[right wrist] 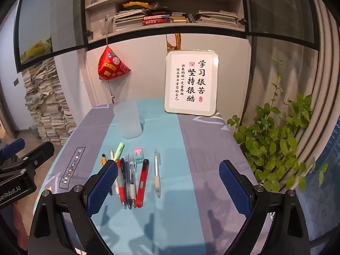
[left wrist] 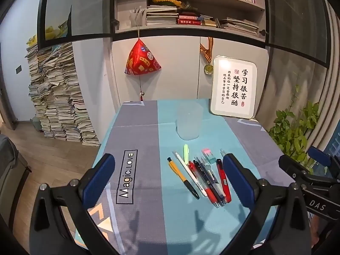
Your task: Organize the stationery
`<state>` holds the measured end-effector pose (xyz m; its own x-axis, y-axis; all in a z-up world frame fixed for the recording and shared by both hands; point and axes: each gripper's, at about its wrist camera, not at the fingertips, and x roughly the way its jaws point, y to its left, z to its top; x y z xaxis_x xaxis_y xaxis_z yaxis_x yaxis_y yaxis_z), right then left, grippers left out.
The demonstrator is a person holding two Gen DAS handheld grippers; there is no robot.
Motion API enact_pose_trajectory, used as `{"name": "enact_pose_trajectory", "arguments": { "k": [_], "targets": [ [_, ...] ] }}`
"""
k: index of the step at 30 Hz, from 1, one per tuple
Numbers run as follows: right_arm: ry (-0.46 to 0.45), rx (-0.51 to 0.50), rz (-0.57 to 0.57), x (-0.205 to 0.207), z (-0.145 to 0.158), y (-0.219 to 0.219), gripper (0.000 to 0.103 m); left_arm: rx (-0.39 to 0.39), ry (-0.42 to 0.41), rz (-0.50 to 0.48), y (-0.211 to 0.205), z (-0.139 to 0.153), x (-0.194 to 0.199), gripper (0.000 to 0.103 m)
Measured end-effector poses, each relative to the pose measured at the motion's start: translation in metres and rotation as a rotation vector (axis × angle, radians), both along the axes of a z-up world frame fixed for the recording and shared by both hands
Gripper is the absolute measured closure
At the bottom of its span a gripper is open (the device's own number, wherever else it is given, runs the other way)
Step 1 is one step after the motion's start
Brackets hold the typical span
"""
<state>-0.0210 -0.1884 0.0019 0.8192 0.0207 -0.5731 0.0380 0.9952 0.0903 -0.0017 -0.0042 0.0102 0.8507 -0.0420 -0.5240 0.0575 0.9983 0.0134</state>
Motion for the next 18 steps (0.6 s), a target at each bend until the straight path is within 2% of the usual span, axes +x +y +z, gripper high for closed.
{"name": "enact_pose_trajectory", "arguments": {
  "k": [12, 18],
  "targets": [
    [-0.049, -0.014, 0.008, -0.005, 0.013, 0.006, 0.007, -0.015, -0.037, 0.006, 0.002, 0.009, -0.007, 0.003],
    [-0.063, -0.016, 0.011, -0.007, 0.016, 0.006, 0.007, -0.018, -0.044, 0.010, 0.004, 0.011, -0.009, 0.006]
  ]
}}
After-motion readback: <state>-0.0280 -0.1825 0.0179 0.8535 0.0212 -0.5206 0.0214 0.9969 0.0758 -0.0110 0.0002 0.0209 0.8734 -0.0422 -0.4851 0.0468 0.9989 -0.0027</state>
